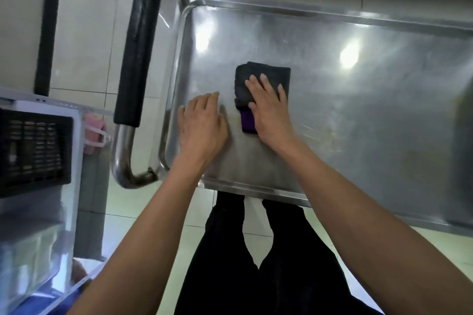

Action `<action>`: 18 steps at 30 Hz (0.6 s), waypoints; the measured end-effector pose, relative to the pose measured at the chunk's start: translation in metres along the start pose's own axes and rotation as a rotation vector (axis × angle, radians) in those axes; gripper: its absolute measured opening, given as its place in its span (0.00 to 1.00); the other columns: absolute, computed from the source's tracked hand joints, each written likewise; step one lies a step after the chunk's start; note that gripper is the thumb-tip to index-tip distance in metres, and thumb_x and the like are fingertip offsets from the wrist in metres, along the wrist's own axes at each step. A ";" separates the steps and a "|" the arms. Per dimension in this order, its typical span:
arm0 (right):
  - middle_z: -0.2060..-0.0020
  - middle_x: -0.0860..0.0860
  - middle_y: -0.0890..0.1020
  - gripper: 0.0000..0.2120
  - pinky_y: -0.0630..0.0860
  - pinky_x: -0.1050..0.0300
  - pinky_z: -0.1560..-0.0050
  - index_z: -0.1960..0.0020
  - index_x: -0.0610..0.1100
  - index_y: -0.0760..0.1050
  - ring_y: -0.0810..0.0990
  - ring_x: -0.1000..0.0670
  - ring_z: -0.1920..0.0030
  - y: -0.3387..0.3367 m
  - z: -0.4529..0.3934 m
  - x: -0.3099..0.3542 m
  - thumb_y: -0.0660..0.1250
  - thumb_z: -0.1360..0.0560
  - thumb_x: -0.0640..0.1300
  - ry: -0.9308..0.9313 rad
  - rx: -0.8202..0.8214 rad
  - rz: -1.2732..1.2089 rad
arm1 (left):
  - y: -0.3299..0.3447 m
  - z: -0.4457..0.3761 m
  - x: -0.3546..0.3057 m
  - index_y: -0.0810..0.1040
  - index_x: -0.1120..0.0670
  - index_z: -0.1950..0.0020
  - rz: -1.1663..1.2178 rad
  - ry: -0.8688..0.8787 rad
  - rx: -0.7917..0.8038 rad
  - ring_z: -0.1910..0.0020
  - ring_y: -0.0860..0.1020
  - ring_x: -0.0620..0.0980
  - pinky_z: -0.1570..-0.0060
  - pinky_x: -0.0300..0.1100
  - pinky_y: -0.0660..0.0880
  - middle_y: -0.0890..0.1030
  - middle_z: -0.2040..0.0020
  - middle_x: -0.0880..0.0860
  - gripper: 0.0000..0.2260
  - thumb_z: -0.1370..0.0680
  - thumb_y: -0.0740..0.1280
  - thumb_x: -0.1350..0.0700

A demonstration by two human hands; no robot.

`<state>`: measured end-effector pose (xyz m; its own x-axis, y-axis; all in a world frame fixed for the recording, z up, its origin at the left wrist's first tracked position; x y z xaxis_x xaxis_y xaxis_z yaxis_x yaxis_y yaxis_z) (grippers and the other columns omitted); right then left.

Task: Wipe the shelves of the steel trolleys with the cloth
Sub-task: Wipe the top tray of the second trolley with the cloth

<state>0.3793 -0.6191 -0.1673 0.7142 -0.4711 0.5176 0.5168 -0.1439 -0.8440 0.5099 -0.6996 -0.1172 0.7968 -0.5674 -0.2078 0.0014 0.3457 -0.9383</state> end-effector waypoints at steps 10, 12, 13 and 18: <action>0.21 0.52 0.60 0.24 0.44 0.43 0.22 0.21 0.49 0.61 0.51 0.50 0.20 0.053 -0.059 0.097 0.57 0.17 0.42 -0.134 0.064 0.049 | -0.001 0.000 0.085 0.65 0.60 0.24 0.063 -0.180 -0.020 0.24 0.60 0.57 0.29 0.54 0.66 0.64 0.23 0.59 0.24 0.20 0.61 0.55; 0.21 0.52 0.59 0.24 0.45 0.42 0.22 0.21 0.49 0.61 0.51 0.50 0.20 0.059 -0.070 0.114 0.57 0.17 0.43 -0.178 0.087 0.067 | -0.003 0.001 0.085 0.65 0.61 0.24 0.092 -0.163 -0.029 0.25 0.62 0.56 0.28 0.52 0.66 0.65 0.24 0.59 0.23 0.20 0.60 0.57; 0.20 0.52 0.59 0.24 0.45 0.42 0.22 0.21 0.49 0.61 0.50 0.50 0.20 0.061 -0.075 0.121 0.56 0.17 0.43 -0.197 0.103 0.076 | -0.004 0.001 0.085 0.64 0.61 0.24 0.116 -0.162 -0.031 0.24 0.61 0.56 0.28 0.51 0.65 0.65 0.24 0.58 0.24 0.20 0.60 0.58; 0.20 0.53 0.58 0.23 0.44 0.42 0.22 0.21 0.50 0.61 0.49 0.50 0.20 0.062 -0.077 0.130 0.56 0.16 0.44 -0.195 0.144 0.065 | -0.001 0.002 0.092 0.56 0.59 0.20 0.227 -0.208 -0.030 0.21 0.56 0.51 0.25 0.46 0.59 0.60 0.20 0.55 0.29 0.20 0.60 0.59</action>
<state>0.4677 -0.7568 -0.1632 0.8186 -0.2962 0.4921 0.5187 0.0133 -0.8548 0.5846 -0.7512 -0.1346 0.8813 -0.3119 -0.3551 -0.2061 0.4224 -0.8827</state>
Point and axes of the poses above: each hand's wrist, its own z-axis away from the middle knuckle, its own y-axis out of the palm, x = y × z, the point moved 9 cm from there along -z, towards the middle knuckle
